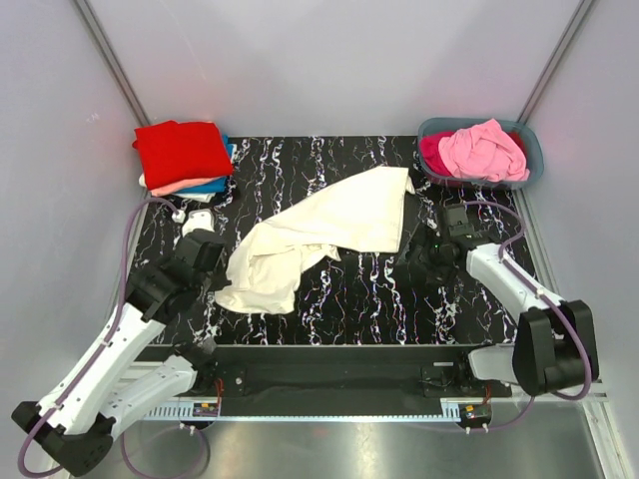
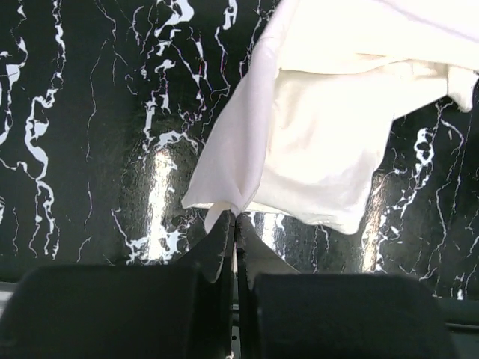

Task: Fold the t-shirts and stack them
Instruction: Flatten the tshirt out

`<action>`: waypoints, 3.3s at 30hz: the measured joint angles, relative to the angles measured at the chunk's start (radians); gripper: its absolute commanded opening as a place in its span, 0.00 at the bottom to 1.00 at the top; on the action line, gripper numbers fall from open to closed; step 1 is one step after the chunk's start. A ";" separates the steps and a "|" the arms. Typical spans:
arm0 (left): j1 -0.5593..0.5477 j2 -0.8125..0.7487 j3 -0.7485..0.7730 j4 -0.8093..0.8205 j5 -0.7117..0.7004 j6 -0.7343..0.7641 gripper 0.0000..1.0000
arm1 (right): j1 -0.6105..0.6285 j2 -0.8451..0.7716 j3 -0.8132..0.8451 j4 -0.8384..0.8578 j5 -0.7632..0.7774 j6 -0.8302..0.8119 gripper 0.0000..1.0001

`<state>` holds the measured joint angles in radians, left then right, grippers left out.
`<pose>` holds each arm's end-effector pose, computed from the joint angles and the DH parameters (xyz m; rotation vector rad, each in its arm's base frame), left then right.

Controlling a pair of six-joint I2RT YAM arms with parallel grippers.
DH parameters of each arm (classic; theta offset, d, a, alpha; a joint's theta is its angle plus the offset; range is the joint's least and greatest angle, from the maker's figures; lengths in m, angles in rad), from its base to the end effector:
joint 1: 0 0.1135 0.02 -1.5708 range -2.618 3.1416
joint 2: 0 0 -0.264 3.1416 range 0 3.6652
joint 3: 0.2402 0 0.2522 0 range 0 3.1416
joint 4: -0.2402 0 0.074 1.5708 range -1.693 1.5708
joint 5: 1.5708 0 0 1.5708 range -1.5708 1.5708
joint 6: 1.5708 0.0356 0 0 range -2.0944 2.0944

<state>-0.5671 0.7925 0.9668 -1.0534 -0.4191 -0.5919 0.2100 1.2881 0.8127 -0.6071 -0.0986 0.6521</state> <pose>0.1203 -0.0595 0.3210 -0.2087 2.3423 -0.0454 0.2369 0.0541 0.2116 0.5617 2.6514 0.4036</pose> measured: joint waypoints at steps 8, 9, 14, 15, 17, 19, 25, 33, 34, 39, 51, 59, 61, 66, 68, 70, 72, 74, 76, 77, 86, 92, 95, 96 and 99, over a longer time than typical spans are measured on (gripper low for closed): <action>0.001 -0.031 -0.025 0.043 0.013 0.025 0.04 | 0.000 0.194 0.023 0.131 -0.027 0.004 1.00; 0.001 -0.037 -0.028 0.047 0.013 0.026 0.04 | 0.000 0.240 0.048 0.144 -0.027 0.002 0.98; 0.001 -0.071 -0.040 0.065 0.011 0.026 0.05 | 0.000 0.430 0.203 0.193 -0.039 -0.014 0.93; 0.001 -0.074 -0.043 0.066 0.011 0.026 0.05 | 0.000 0.463 0.238 0.205 -0.046 -0.017 0.92; 0.001 -0.079 -0.045 0.067 0.008 0.026 0.05 | -0.001 0.516 0.295 0.226 -0.055 -0.026 0.75; 0.001 -0.080 -0.045 0.069 0.004 0.026 0.05 | -0.001 0.561 0.335 0.247 -0.072 -0.031 0.44; 0.001 -0.081 -0.050 0.069 -0.006 0.024 0.05 | -0.001 0.586 0.315 0.280 -0.110 -0.038 0.00; 0.005 -0.105 -0.060 0.072 -0.013 0.023 0.04 | -0.001 0.184 0.108 0.122 -0.107 -0.023 0.00; 0.005 -0.106 -0.060 0.074 -0.015 0.023 0.04 | -0.001 0.085 0.099 0.071 -0.109 -0.015 0.00; 0.011 -0.117 -0.060 0.076 -0.015 0.023 0.04 | -0.001 -0.351 0.151 -0.122 -0.178 0.058 0.00; 0.042 -0.116 -0.061 0.083 -0.007 0.025 0.04 | -0.128 0.606 0.860 -0.141 -0.233 0.074 1.00; 0.043 -0.116 -0.061 0.084 -0.006 0.026 0.03 | -0.153 0.586 0.809 -0.266 -0.122 -0.011 0.96; 0.045 -0.114 -0.061 0.084 -0.004 0.026 0.03 | -0.151 0.455 0.721 -0.217 -0.135 -0.020 0.89; 0.053 -0.109 -0.065 0.090 0.001 0.027 0.03 | -0.133 0.315 0.613 -0.130 -0.201 -0.028 0.76; 0.054 -0.109 -0.069 0.091 0.002 0.027 0.03 | -0.112 0.364 0.607 -0.090 -0.215 -0.031 0.70; 0.054 -0.109 -0.072 0.091 0.003 0.027 0.03 | -0.090 0.436 0.599 -0.056 -0.229 -0.031 0.69; 0.055 -0.109 -0.072 0.091 0.003 0.027 0.03 | -0.072 0.502 0.597 -0.044 -0.237 -0.031 0.67; 0.055 -0.109 -0.072 0.091 0.003 0.027 0.03 | -0.058 0.562 0.597 -0.037 -0.242 -0.031 0.66; 0.056 -0.109 -0.072 0.091 0.003 0.027 0.03 | -0.050 0.606 0.604 -0.035 -0.246 -0.031 0.64; 0.056 -0.109 -0.072 0.091 0.004 0.027 0.03 | -0.048 0.628 0.612 -0.035 -0.248 -0.031 0.64; 0.064 -0.109 -0.073 0.095 0.009 0.034 0.03 | -0.044 0.743 0.704 -0.013 -0.255 -0.030 0.60; 0.066 -0.111 -0.073 0.105 0.015 0.035 0.03 | -0.039 0.796 0.750 -0.008 -0.255 -0.027 0.53; 0.067 -0.111 -0.073 0.105 0.015 0.037 0.03 | -0.033 0.827 0.777 -0.007 -0.254 -0.026 0.42; 0.067 -0.112 -0.073 0.105 0.015 0.038 0.02 | -0.031 0.837 0.787 -0.009 -0.254 -0.027 0.37; 0.068 -0.114 -0.075 0.105 0.015 0.038 0.02 | -0.028 0.853 0.803 -0.010 -0.255 -0.027 0.08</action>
<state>-0.4992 0.6788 0.8921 -0.9482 -0.4042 -0.5537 0.1822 2.1410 1.6161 -0.6170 -0.3534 0.6254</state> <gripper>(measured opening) 0.033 0.298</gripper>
